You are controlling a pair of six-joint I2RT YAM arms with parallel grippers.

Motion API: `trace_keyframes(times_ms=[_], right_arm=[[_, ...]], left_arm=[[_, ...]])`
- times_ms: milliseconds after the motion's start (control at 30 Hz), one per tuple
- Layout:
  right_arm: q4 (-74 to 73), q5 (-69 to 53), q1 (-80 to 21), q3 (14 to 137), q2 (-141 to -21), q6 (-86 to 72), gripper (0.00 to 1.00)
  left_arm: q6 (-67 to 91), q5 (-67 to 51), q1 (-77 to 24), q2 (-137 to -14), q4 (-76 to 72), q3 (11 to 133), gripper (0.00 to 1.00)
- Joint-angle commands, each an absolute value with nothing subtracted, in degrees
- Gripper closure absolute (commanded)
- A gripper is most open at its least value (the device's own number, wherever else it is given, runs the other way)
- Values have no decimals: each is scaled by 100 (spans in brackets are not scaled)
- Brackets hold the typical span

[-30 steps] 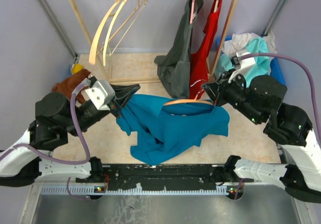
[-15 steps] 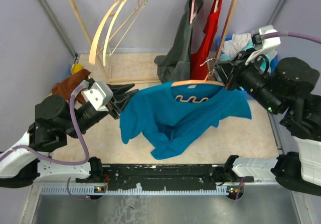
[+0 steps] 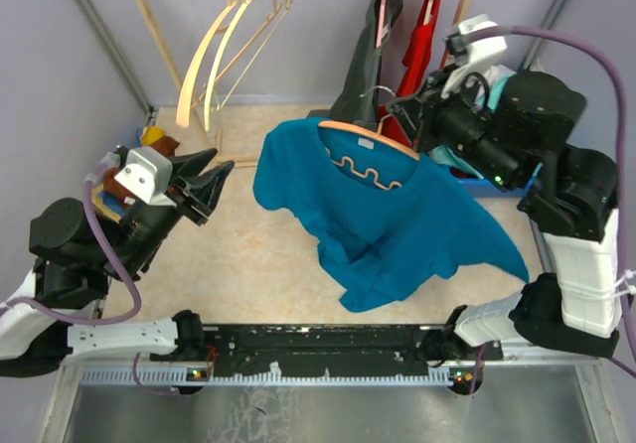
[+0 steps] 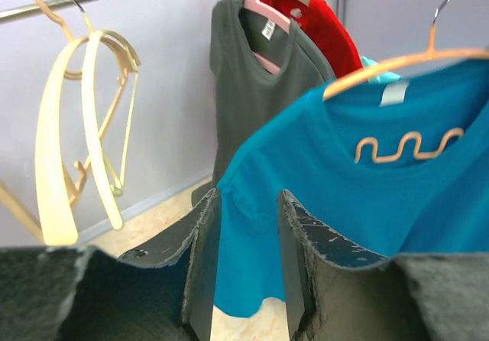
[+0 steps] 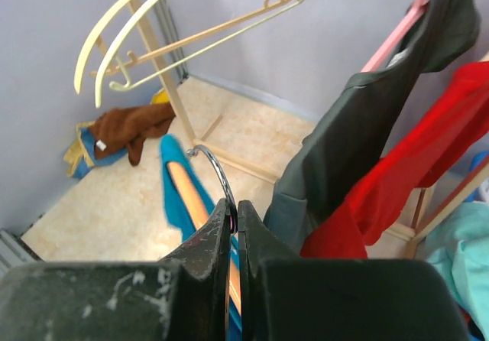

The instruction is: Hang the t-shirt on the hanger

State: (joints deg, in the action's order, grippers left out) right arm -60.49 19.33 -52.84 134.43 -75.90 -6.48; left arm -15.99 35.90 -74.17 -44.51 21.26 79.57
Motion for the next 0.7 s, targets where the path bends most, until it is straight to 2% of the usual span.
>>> trace_keyframes(times_ms=[0,133,300,667], right_arm=[[-5444,1479,-5325,13342,-7674,-517,100],[-5324,1242,-5326,12898,-7454,-614,100],[-5265,1118,-5329,12378,-7132,-794,100],[-4888,865,-5332,11563,-6612,-960,100]], left_arm=[[-1916,3998,-7438,-4732,2173,8591,57],[-1813,3881,-7439,-5068,2844,9090,56],[-1344,3787,-7436,-5511,3291,9124,54],[-728,3720,-7436,-5861,1990,8010,52]])
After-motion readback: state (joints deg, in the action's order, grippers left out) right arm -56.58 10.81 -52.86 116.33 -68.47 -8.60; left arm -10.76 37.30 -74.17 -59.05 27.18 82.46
